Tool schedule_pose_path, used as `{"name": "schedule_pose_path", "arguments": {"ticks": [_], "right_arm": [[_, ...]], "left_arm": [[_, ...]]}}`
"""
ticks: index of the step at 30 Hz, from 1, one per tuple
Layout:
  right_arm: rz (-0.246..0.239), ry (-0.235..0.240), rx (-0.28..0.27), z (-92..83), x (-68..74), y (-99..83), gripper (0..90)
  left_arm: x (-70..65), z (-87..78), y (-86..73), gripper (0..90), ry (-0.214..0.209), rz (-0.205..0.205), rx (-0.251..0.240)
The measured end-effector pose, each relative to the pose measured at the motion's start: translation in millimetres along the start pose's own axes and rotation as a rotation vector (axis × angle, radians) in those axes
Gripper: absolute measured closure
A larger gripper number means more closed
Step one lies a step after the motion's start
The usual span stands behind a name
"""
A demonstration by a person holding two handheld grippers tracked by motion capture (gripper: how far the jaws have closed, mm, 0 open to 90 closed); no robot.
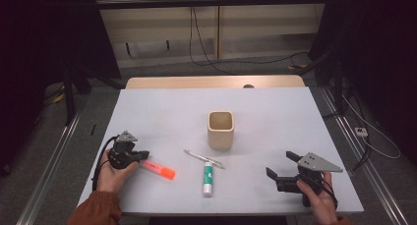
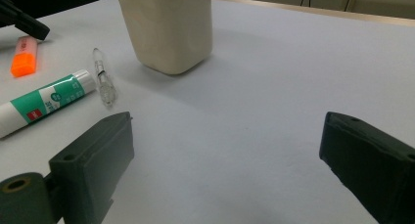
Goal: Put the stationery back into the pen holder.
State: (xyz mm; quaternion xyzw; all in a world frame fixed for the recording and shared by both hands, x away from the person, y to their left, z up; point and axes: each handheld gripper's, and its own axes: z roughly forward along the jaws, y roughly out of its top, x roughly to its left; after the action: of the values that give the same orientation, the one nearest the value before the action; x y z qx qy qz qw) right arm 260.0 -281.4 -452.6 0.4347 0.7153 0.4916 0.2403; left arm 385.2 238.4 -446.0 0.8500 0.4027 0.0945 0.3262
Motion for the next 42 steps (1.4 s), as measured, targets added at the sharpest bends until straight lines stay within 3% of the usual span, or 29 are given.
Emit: {"name": "schedule_pose_path", "arguments": {"ticks": [8, 27, 42], "right_arm": [[0.0, 0.002, 0.001, 0.3, 0.0, 0.0, 5.8], [-0.007, 0.011, 0.006, 1.9, 0.8, 0.5, 5.5], [-0.018, 0.014, 0.013, 4.2, 2.0, 0.8, 5.2]], "left_arm": [[-5.0, -2.7, -3.3, 89.9, -0.006, 0.018, 0.019], [-2.4, -21.8, -28.2, 89.1, -0.038, -0.019, 0.016], [-15.8, -33.0, -41.4, 90.0, -0.059, -0.007, 0.014]]}}
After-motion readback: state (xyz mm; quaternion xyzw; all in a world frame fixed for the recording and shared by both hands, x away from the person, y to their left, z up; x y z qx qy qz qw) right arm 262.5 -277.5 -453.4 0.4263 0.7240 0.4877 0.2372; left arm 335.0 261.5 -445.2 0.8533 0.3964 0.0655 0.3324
